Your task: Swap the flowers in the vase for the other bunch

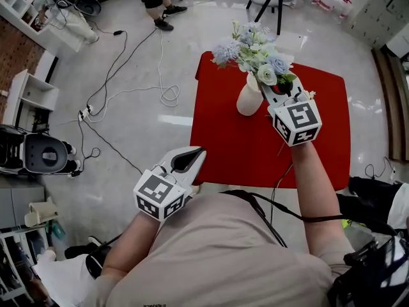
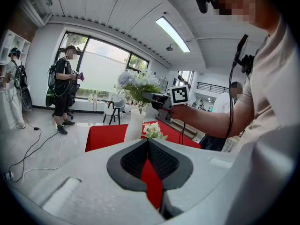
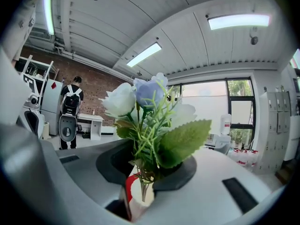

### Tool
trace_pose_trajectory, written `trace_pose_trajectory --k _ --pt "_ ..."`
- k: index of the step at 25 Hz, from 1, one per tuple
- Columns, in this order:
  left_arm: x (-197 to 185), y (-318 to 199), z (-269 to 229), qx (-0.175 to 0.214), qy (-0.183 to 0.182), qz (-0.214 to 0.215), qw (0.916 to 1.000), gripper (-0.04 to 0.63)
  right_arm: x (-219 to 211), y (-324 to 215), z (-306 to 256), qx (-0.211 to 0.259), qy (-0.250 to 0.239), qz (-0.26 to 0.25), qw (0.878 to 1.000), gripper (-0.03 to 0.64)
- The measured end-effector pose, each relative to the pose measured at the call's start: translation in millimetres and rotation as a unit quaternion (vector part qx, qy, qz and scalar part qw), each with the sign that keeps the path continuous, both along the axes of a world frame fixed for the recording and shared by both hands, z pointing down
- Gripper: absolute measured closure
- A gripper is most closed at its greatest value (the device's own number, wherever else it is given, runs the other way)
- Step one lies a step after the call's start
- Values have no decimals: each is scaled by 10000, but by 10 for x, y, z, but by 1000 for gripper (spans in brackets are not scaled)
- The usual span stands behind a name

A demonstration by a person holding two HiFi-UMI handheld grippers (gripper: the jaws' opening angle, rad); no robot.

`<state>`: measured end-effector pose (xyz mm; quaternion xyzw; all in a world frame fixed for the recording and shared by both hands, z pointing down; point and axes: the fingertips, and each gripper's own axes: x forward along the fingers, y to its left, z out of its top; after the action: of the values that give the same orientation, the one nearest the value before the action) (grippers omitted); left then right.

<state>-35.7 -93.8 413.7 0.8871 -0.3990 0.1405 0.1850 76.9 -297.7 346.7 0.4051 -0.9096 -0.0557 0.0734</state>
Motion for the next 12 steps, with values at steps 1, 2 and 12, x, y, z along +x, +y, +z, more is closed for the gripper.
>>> trace_pose_trajectory --k 1,2,12 --pt "-18 9 -8 12 14 9 10000 588 0 11 -48 28 -3 12 10000 508" --pt "-37 20 -13 28 31 15 10000 588 0 26 -95 64 -5 27 10000 508" --pt "-239 160 -75 152 108 153 9997 588 -29 220 -687 425 -272 207 9985 511"
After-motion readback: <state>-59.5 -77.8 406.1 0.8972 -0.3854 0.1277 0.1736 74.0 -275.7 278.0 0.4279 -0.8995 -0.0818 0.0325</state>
